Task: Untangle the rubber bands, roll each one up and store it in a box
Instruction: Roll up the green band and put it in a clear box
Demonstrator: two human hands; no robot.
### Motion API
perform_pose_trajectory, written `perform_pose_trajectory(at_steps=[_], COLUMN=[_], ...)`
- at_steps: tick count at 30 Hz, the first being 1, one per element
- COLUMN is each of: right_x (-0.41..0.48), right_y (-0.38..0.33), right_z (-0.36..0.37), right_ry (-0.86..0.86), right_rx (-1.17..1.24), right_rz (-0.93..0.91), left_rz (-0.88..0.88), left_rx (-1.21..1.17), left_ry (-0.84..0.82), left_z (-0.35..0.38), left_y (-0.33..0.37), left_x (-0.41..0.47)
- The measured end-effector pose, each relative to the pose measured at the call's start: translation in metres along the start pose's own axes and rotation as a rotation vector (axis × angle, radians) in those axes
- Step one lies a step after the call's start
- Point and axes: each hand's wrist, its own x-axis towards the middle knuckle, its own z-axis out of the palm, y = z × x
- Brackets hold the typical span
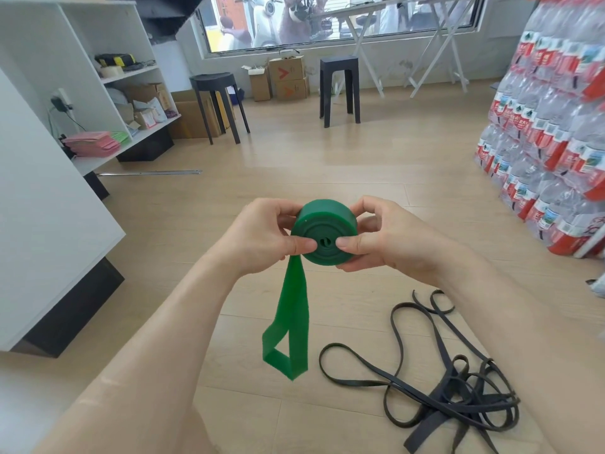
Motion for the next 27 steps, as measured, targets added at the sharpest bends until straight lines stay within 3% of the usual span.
perform_pose_trajectory(at_steps=[4, 9, 12, 16, 19, 22, 27], right_x=[-0.004, -0.003, -0.002, -0.003, 0.000, 0.004, 0.004], right_y=[-0.009, -0.002, 0.000, 0.001, 0.006, 0.009, 0.004], right_z=[0.005, 0.023, 0.018, 0.012, 0.011, 0.010, 0.003], right_ry=[0.040, 0.096, 0.060, -0.039, -0.109, 0.051, 0.151], right_rx=[-0.869, -1.048, -1.051, -0.770, -0.838, -0.923, -0.726], right_rz=[-0.144, -0.271, -0.279, -0.283, -0.235, -0.303, -0.303], left_rz=[0.057, 0.135, 0.084, 0.045, 0.046, 0.043, 0.016], left_rx=[0.501, 0.750, 0.653, 0.609, 0.538, 0.416, 0.220], left_ry=[-0.008, -0.073, -0.059, -0.058, -0.058, -0.001, 0.021], left_z=[0.005, 0.021, 0.018, 0.015, 0.016, 0.015, 0.010], left_y=[0.007, 0.018, 0.017, 0.013, 0.012, 0.011, 0.004], left_x=[-0.002, -0.005, -0.004, -0.003, -0.004, -0.003, 0.000])
